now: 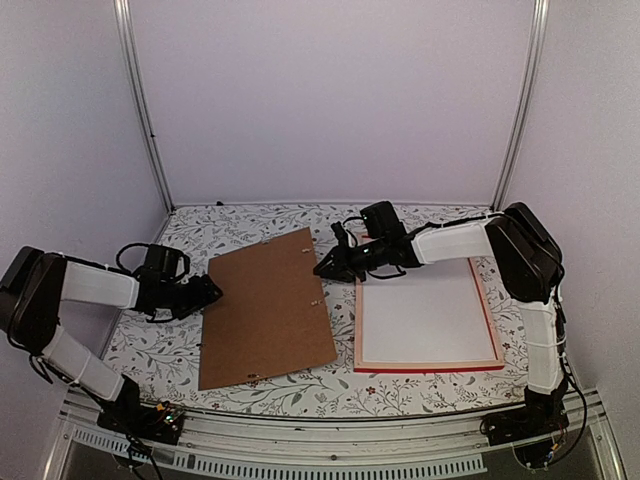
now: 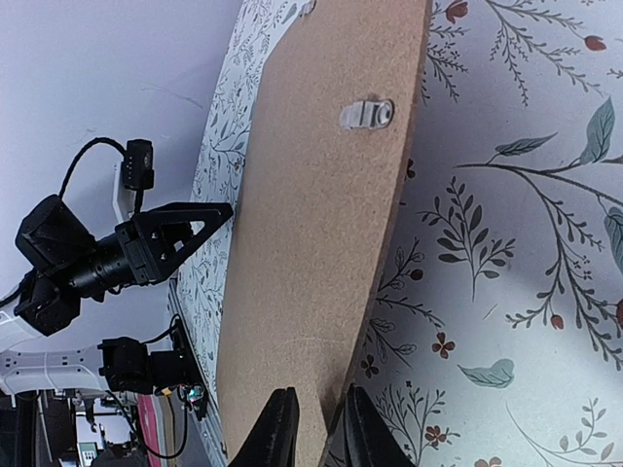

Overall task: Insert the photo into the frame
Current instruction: Pick up the backboard from the center of the board.

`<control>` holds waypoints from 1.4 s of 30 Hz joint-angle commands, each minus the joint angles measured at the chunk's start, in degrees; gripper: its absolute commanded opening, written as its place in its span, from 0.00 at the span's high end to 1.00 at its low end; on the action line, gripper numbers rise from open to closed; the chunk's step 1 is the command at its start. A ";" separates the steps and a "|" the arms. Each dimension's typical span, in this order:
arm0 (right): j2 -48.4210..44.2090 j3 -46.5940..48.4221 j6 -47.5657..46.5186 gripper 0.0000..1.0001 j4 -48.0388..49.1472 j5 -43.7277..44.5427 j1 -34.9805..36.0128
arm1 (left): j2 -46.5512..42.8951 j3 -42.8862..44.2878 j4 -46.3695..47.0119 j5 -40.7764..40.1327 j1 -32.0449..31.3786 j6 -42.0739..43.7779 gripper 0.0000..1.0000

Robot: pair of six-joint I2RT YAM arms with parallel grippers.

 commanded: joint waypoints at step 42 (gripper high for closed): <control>1.31 -2.05 1.14 0.71 2.38 -6.88 0.37 | 6.26 0.99 7.71 7.01 -10.42 -3.02 0.24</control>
